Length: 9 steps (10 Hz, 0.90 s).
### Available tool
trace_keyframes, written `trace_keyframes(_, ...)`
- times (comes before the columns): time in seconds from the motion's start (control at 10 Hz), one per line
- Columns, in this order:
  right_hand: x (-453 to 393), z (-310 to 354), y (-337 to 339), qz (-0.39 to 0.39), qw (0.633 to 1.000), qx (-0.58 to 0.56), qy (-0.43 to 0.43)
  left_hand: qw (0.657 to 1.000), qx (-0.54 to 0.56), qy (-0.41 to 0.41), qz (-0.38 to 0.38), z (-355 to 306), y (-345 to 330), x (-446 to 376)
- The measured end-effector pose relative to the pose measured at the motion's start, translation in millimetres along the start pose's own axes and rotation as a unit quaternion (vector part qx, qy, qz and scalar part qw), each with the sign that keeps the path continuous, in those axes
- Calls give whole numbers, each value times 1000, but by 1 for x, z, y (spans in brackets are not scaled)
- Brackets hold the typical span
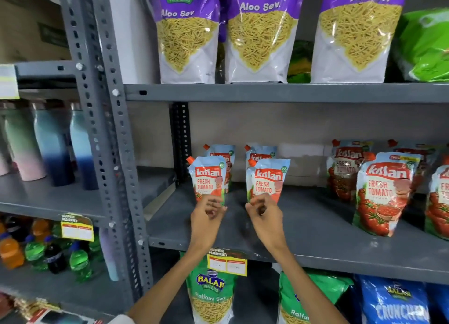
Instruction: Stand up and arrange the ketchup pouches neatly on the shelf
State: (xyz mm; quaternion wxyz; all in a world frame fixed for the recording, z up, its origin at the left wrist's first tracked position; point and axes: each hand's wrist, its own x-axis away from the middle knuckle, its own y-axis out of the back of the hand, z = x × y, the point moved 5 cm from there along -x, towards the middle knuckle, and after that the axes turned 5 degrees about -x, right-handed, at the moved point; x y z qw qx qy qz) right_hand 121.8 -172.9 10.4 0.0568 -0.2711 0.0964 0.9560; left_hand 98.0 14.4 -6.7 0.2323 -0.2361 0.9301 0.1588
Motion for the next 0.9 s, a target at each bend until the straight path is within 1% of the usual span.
trace_keyframes(0.1,-2,7,-49,109,994,5,10,997,-17,30,-66,26,35,-20)
trace_keyframes(0.2,-8,6,-87,170,985,17,-12,995,-15,97,33,48,48,-44)
trace_keyframes(0.3,-15,1,-110,190,980,25,-49,978,12,138,155,60,43,-60)
trace_keyframes(0.4,-16,-5,-113,135,988,40,-62,972,-27,119,201,64,38,-68)
trace_keyframes(0.5,-15,-16,-111,106,991,61,-62,975,-42,92,196,69,35,-70)
trace_keyframes(0.7,-13,-24,-110,79,990,92,-71,973,-53,51,218,67,32,-70)
trace_keyframes(0.8,-10,-15,-109,72,989,102,-74,970,-64,48,230,56,35,-67)
trace_keyframes(0.9,-9,-13,-109,69,992,89,-63,972,-53,48,224,54,38,-62)
